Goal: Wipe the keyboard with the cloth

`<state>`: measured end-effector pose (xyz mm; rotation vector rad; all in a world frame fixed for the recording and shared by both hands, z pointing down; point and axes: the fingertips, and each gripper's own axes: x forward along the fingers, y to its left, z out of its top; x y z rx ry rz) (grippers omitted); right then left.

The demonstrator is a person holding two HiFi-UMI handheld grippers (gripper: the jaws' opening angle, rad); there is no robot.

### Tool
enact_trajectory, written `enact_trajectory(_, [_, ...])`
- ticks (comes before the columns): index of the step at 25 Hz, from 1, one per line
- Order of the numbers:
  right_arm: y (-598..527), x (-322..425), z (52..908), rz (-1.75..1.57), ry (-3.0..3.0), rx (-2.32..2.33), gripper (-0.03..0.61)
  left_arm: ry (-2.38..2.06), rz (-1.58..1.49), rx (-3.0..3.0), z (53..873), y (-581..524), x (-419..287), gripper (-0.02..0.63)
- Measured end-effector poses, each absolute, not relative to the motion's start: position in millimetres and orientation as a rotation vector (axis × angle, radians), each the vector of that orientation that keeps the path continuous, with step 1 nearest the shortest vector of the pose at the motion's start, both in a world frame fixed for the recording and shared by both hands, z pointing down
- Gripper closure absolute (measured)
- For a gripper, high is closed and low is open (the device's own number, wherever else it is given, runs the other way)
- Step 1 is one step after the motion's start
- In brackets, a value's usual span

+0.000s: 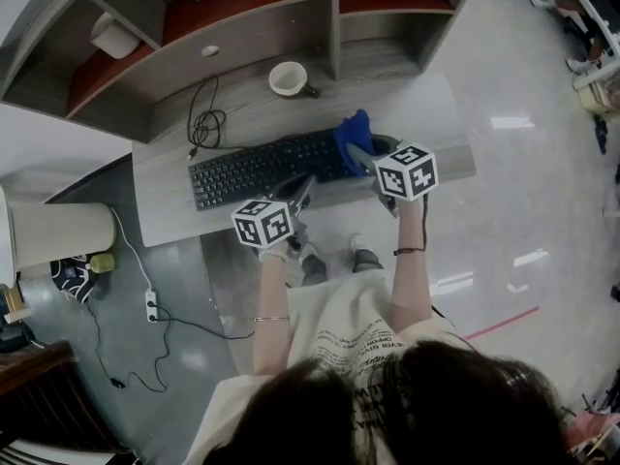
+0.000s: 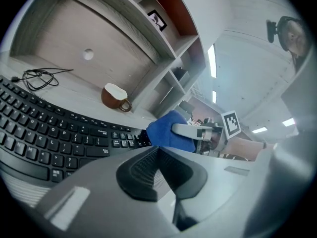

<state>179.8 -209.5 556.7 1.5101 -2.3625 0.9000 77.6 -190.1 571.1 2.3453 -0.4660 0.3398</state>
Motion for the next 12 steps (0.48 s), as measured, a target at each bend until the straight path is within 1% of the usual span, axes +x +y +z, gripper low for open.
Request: enact_trajectory(12, [-214, 169, 560, 0.927, -2.349, 1.541, 0.526, -0.465, 0.327, 2.353, 568, -200, 63, 0.617])
